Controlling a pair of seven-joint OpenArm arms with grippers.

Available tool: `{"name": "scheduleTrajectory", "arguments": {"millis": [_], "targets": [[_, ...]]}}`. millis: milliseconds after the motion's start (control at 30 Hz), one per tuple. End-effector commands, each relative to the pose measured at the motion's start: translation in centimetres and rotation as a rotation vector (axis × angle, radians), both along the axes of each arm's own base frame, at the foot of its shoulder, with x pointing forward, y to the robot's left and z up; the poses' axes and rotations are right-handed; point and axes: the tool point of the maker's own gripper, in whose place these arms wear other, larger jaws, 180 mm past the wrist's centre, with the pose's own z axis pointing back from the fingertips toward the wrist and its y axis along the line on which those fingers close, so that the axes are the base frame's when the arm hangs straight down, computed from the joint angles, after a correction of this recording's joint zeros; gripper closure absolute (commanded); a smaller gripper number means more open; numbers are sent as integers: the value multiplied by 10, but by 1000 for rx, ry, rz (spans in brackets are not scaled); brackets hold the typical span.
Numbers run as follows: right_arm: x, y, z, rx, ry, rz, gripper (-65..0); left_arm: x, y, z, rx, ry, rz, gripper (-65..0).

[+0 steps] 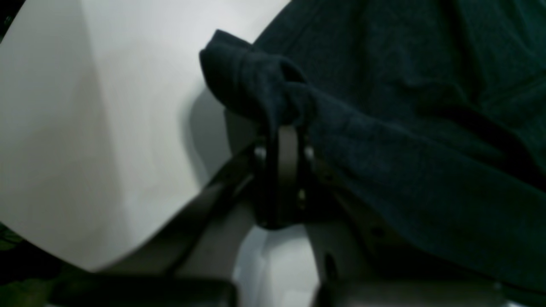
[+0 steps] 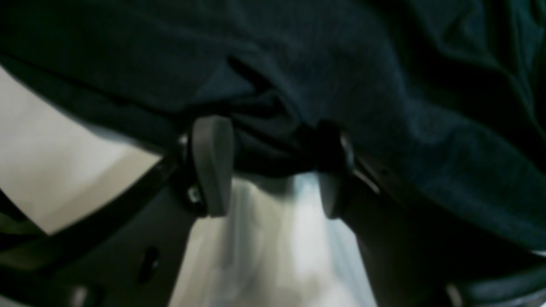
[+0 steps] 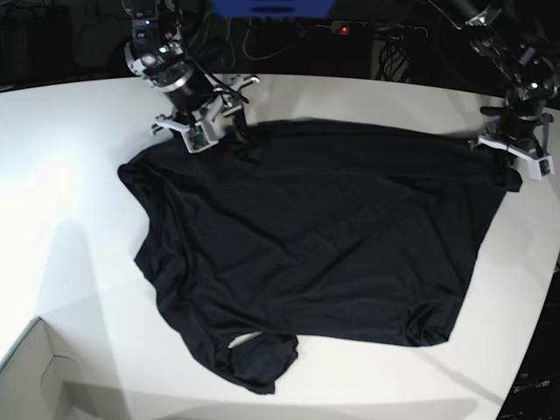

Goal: Layout the t-shirt on the table in an organized manner, then fold the t-shirt properly
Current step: 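Hold the shirt edge with both grippers and pull it taut, then lift the shirt edge with both grippers and drag it away from the hem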

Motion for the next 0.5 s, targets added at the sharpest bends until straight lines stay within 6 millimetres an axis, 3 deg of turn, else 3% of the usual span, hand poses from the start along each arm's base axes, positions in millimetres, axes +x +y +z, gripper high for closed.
{"name": "scheduleTrajectory", "arguments": {"millis": [0,100,200,467], "targets": [[7,1,11,22,-44,-5,-264,9,7,17,29,-55,-1,-1],[7,0,11,20,-44,-9,-166,9,7,17,28,-55,-1,-1],[7,-2,11,16,-44,-11,0,10,7,17,30,-57,-1,-1],[0,-38,8,-19,-33,-100,0,9,8,18,30,-57,3,-1]]}}
